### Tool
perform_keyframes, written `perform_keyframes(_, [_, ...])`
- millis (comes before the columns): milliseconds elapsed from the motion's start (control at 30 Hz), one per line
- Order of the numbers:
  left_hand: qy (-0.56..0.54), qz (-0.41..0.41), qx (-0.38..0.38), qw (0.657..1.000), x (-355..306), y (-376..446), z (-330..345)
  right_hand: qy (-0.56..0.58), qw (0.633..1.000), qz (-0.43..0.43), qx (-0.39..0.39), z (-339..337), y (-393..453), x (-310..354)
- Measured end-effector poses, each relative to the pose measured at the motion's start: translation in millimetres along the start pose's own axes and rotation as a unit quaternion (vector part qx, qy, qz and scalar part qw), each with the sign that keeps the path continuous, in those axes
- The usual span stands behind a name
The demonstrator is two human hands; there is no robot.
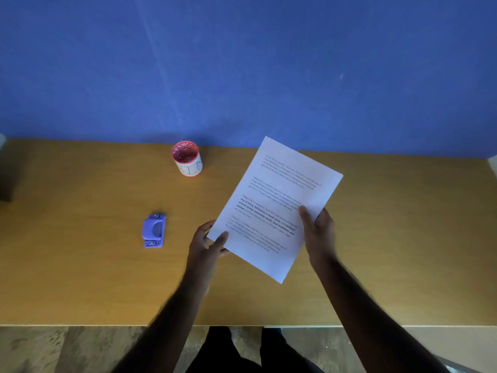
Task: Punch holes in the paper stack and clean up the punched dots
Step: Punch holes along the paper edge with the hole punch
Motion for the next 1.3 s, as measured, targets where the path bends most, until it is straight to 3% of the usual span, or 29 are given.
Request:
perform_keyframes(133, [0.035,0.007,-0.01,0.999,10,22,-34,-0.053,0.999,-0.008,-0.002,4,1,-4])
perform_keyframes(233, [0.132,0.051,-0.008,0.99,10,40,-63,-0.074,0.997,-0.001,0.009,8,2,-11])
perform_keyframes(333, [0.294,0.105,-0.012,0.95,4,57,-95,-0.1,0.995,0.008,0.012,13,3,-20])
perform_keyframes(433, [0.437,0.165,-0.045,0.883,-5,70,-125,-0.125,0.992,0.018,0.017,18,4,-30])
perform_keyframes(533, [0.495,0.135,-0.093,0.853,-16,72,-143,-0.147,0.988,0.025,0.03,25,5,-39])
perform_keyframes(633, [0.522,0.117,-0.092,0.84,-19,78,-156,-0.16,0.986,0.032,0.04,32,5,-45])
perform_keyframes(833, [0.427,0.124,-0.084,0.892,-8,89,-173,-0.171,0.983,0.045,0.054,43,4,-54])
perform_keyframes(967, [0.388,0.068,-0.095,0.914,-1,95,-178,-0.169,0.983,0.05,0.059,46,2,-56])
perform_keyframes(1300, [0.327,0.013,-0.112,0.938,17,104,-187,-0.156,0.984,0.065,0.059,45,3,-58])
Point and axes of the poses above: each hand's wrist, its own y-axis towards the middle knuckle, its own z-axis out of the palm, x = y × z, the point moved 5 cm from there along y, towards the middle knuckle, and after that the axes turned 12 degrees about z, right-handed, at the moved point
